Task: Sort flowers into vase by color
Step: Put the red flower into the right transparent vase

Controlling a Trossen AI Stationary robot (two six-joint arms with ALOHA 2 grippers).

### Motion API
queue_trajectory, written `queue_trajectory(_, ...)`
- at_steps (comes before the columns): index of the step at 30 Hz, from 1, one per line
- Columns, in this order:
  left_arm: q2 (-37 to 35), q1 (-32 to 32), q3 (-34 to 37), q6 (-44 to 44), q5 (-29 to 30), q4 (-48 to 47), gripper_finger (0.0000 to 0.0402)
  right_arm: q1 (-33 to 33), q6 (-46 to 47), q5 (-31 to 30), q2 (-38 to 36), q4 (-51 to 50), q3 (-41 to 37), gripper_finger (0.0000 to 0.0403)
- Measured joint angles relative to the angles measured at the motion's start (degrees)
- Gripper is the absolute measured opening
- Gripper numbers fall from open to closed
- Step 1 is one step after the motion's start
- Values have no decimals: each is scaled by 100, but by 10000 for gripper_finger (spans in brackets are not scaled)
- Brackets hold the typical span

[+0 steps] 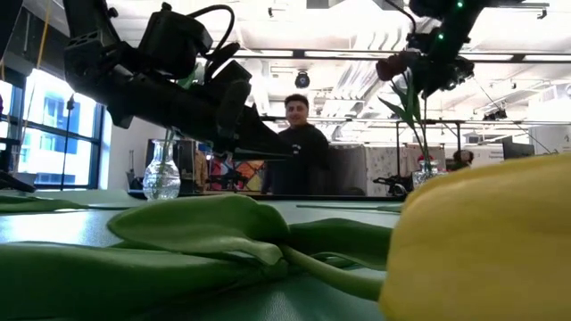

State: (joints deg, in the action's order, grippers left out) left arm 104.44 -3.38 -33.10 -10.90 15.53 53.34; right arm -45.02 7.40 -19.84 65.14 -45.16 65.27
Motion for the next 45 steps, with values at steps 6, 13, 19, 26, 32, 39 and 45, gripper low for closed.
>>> queue_trajectory(6, 0, 11, 0, 2, -95, 0, 122, -37, 69, 87, 602, -1201, 1096, 169)
queue_trajectory(13, 2, 11, 0, 0, -173, -96, 122, -113, -317, 149, 1014, -2267, 1955, 169)
queue_trajectory(19, 2, 11, 0, 0, -173, -79, 122, -113, -1134, 244, 1178, -2258, 1716, 170)
queue_trajectory(26, 2, -7, 0, -2, -174, -192, 122, -106, -2109, 450, 1299, -2545, 1522, 193)
queue_trajectory(32, 2, 4, 0, -2, -214, -188, 122, -108, -2044, 583, 1294, -3083, 1522, 211)
queue_trajectory(39, 2, 4, 0, -49, -213, -216, 122, -113, -583, -56, 1258, -3685, 1522, 209)
queue_trajectory(45, 2, 64, 0, -152, -214, -340, 122, -111, -268, -143, 1124, -3999, 1522, 209)
